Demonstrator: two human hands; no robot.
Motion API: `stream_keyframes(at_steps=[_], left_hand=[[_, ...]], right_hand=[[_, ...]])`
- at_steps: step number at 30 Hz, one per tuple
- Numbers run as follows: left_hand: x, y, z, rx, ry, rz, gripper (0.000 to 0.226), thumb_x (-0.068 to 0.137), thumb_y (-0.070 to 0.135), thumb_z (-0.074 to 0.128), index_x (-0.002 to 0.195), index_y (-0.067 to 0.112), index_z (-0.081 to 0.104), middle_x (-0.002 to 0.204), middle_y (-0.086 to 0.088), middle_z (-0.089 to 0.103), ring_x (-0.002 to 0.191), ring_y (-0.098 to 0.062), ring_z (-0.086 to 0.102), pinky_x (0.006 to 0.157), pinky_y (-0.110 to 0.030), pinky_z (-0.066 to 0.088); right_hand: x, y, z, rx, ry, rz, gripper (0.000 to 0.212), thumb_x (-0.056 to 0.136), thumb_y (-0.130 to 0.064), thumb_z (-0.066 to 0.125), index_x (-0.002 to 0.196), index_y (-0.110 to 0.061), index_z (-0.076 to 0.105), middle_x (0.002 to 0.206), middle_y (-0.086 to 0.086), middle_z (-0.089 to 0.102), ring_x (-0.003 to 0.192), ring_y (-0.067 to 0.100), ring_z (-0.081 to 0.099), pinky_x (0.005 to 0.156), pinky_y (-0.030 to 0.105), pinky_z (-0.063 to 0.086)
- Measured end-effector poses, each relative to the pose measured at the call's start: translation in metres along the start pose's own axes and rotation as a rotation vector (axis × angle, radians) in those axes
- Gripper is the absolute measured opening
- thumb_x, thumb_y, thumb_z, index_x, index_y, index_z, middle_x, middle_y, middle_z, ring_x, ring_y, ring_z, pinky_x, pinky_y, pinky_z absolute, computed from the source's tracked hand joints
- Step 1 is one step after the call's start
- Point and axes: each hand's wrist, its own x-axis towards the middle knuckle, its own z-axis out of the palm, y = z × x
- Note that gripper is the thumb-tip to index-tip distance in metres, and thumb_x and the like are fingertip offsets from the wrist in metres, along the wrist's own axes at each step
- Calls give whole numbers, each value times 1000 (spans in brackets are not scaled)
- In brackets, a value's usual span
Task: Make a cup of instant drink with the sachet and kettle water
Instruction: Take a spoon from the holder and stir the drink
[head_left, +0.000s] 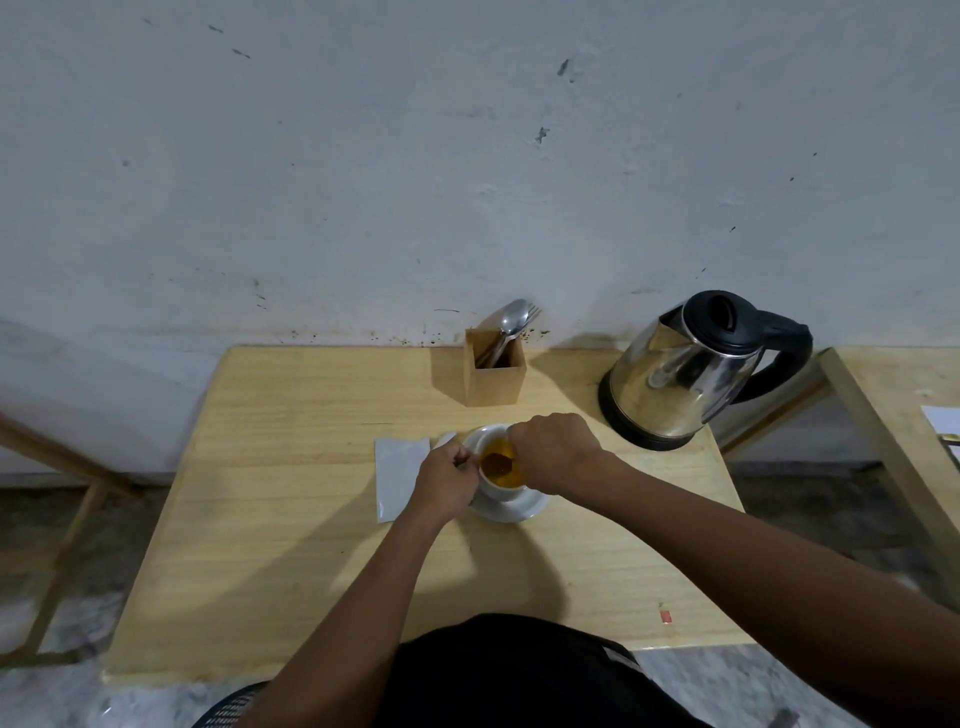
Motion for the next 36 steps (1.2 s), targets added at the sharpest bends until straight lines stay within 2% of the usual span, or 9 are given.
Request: stream_keyframes(at_steps=[4, 7, 12, 16, 22, 25, 29, 33, 36], left_hand=[[0, -2, 1, 39, 12, 33, 20, 94, 21, 52, 79, 9, 58, 78, -14, 65, 79, -33, 66, 76, -45, 56], [0, -2, 1, 37, 13, 36, 20, 94, 20, 52, 76, 15, 58, 81, -13, 66, 83, -31, 66, 78, -44, 56], [1, -2, 2, 18, 11, 24, 16, 94, 16, 51, 90, 8, 64, 89, -16, 68, 86, -34, 67, 81, -48, 58], [0, -1, 1, 15, 3, 32, 15, 93, 13, 49, 91, 15, 64, 96, -11, 68, 89, -32, 66, 82, -48, 58], [1, -2, 1, 30, 14, 35, 17, 93, 15, 50, 85, 6, 62, 88, -18, 68, 86, -35, 66, 77, -46, 57], [1, -3, 1, 26, 18, 37, 17, 93, 17, 51, 82, 9, 61, 86, -17, 68, 85, -34, 66, 78, -47, 57], [1, -2, 1, 21, 13, 32, 17, 93, 15, 50, 90, 8, 65, 91, -14, 69, 87, -30, 66, 80, -45, 57], [1, -1, 1, 21, 7, 32, 15, 93, 14, 51, 90, 12, 66, 91, -9, 69, 85, -28, 65, 80, -44, 56], [2, -3, 1, 19, 10, 34, 17, 93, 17, 52, 86, 7, 63, 82, -9, 67, 78, -27, 63, 77, -47, 56]], right_hand=[[3, 7, 0, -9, 32, 25, 20, 94, -21, 53, 112, -14, 58, 100, 6, 67, 85, 24, 63, 63, 32, 40], [2, 14, -4, -46, -1, 34, 17, 93, -15, 52, 108, -11, 59, 97, 6, 66, 78, 23, 59, 63, 31, 40], [3, 9, -10, -80, -74, -5, 17, 90, -24, 58, 101, -11, 59, 80, 1, 55, 71, 19, 54, 62, 30, 42], [7, 1, -7, -32, -52, -22, 24, 89, -31, 59, 104, -12, 58, 82, 2, 57, 72, 19, 55, 62, 30, 42], [11, 10, -8, -70, 7, 12, 16, 93, -16, 52, 108, -13, 58, 98, 6, 66, 80, 23, 61, 62, 31, 40], [10, 16, -12, -103, -30, 12, 15, 93, -15, 53, 106, -12, 58, 89, 4, 62, 71, 20, 52, 61, 30, 40], [6, 15, -16, -97, -90, -27, 15, 91, -19, 56, 105, -12, 55, 67, -1, 43, 64, 16, 48, 62, 30, 41], [8, 6, -16, -10, -91, -30, 22, 90, -29, 59, 105, -13, 56, 76, -1, 51, 71, 18, 52, 61, 30, 40], [11, 4, -13, -7, -38, -12, 21, 91, -24, 58, 109, -14, 57, 89, 4, 59, 78, 22, 57, 63, 31, 40]])
